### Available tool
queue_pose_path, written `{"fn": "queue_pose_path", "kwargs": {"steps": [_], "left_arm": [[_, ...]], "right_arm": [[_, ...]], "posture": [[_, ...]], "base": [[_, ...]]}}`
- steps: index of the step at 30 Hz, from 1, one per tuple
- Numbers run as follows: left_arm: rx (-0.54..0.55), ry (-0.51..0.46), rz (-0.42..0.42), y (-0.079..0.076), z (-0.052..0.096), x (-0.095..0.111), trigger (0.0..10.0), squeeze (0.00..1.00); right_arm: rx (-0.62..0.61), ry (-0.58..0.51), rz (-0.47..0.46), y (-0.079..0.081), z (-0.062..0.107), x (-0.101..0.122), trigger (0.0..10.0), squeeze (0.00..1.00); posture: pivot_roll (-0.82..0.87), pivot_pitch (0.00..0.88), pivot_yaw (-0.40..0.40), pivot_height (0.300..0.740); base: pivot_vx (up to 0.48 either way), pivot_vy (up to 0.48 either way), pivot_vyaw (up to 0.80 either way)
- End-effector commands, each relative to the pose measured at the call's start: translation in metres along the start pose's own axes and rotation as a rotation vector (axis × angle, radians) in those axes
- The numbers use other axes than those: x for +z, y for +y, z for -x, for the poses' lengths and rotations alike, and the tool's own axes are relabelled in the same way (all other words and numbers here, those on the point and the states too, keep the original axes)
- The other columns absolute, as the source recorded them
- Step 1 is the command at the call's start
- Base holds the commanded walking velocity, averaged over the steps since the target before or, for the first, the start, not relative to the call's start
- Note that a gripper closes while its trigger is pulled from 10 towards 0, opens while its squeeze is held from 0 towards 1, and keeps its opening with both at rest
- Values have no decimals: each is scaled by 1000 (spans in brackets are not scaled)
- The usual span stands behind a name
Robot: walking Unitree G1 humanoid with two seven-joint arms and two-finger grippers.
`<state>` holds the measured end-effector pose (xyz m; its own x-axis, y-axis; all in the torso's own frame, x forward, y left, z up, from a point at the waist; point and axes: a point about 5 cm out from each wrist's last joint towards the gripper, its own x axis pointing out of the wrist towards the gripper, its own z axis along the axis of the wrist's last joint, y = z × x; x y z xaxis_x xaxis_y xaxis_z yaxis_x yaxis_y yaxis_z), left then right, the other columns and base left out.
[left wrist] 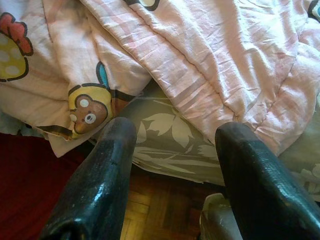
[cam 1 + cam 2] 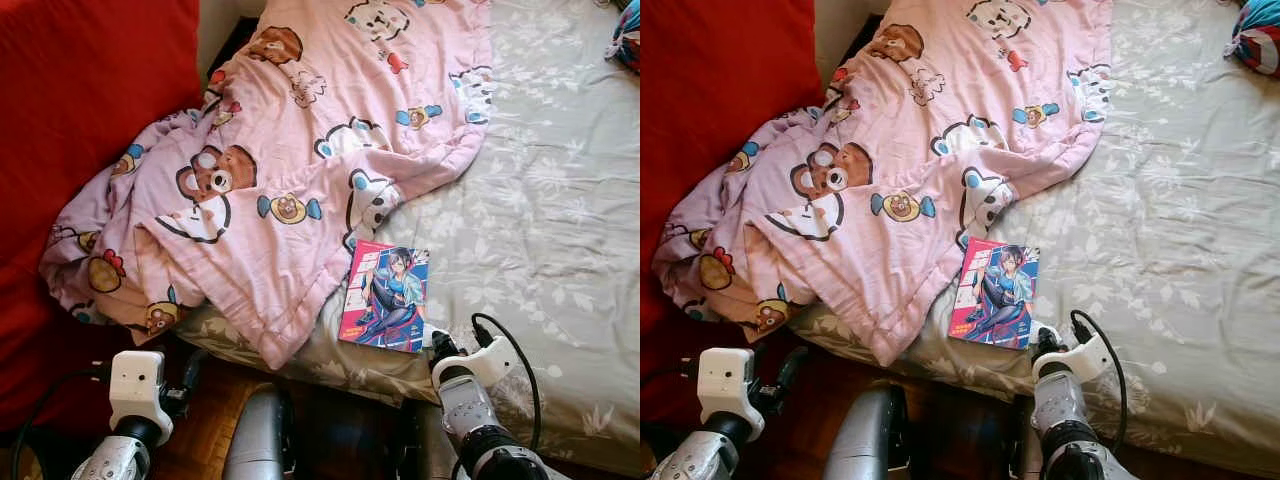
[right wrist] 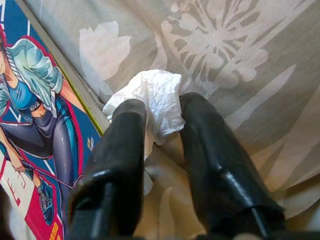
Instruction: Clean up the room
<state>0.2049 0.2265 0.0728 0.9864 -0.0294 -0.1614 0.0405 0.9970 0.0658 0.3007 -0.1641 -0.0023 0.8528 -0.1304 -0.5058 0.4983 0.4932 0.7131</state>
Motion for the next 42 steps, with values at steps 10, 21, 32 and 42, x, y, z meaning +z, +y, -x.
{"fn": "queue_pose_path", "kwargs": {"steps": [10,21,32,42], "left_arm": [[11,38,-3,2,5,-5,10000,0],[-4,43,-28,0,1,-7,10000,0],[22,1,-7,-4,-22,-3,10000,0],[93,-5,81,-7,-27,-12,10000,0]], "right_arm": [[-31,56,27,-10,4,-14,0,0],[3,29,70,-3,2,-8,0,0],[88,-120,343,14,1,11,0,0],[257,-336,699,6,27,25,4353,0]], "posture": [[171,314,79,632],[166,294,77,632],[120,236,50,632],[75,208,7,632]], "base": [[0,0,0],[0,0,0],[0,0,0],[0,0,0]]}}
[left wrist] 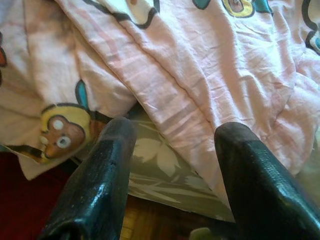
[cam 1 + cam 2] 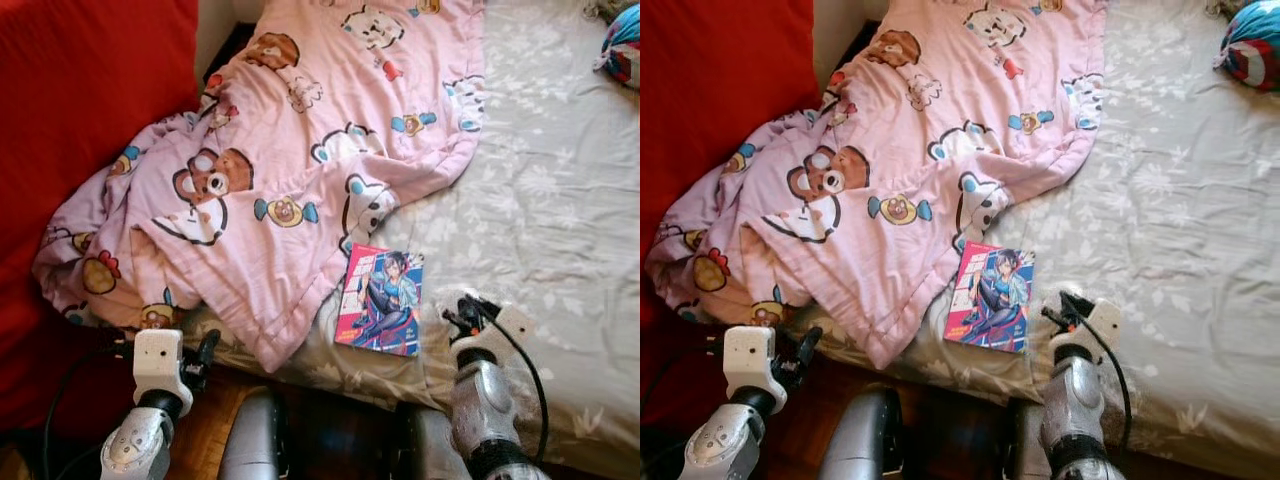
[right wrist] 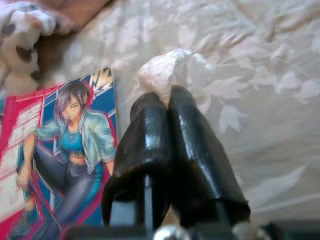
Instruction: Clean up the room
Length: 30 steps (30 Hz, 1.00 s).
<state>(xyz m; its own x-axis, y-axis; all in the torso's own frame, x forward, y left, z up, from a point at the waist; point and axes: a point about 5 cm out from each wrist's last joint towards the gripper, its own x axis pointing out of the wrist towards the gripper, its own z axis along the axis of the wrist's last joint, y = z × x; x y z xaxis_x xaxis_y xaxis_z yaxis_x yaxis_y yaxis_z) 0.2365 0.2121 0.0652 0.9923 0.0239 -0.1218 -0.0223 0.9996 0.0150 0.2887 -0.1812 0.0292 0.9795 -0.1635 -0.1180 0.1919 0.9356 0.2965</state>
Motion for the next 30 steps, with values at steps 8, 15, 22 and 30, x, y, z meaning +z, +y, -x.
{"fn": "queue_pose_path", "kwargs": {"steps": [8,15,22,30], "left_arm": [[96,74,92,11,1,-27,10000,0],[114,141,90,16,3,-46,10000,0],[120,217,65,24,6,-65,10000,0],[124,317,55,24,12,-88,10000,0]], "right_arm": [[63,40,122,-10,16,-7,10000,0],[47,128,152,-14,17,-20,10000,0],[46,149,157,-12,19,-24,10000,0],[44,164,167,-15,19,-27,10000,0]], "posture": [[51,181,-6,632],[64,147,-6,672],[60,113,-5,707],[57,76,-14,737]], "base": [[0,0,0],[0,0,0],[0,0,0],[0,0,0]]}}
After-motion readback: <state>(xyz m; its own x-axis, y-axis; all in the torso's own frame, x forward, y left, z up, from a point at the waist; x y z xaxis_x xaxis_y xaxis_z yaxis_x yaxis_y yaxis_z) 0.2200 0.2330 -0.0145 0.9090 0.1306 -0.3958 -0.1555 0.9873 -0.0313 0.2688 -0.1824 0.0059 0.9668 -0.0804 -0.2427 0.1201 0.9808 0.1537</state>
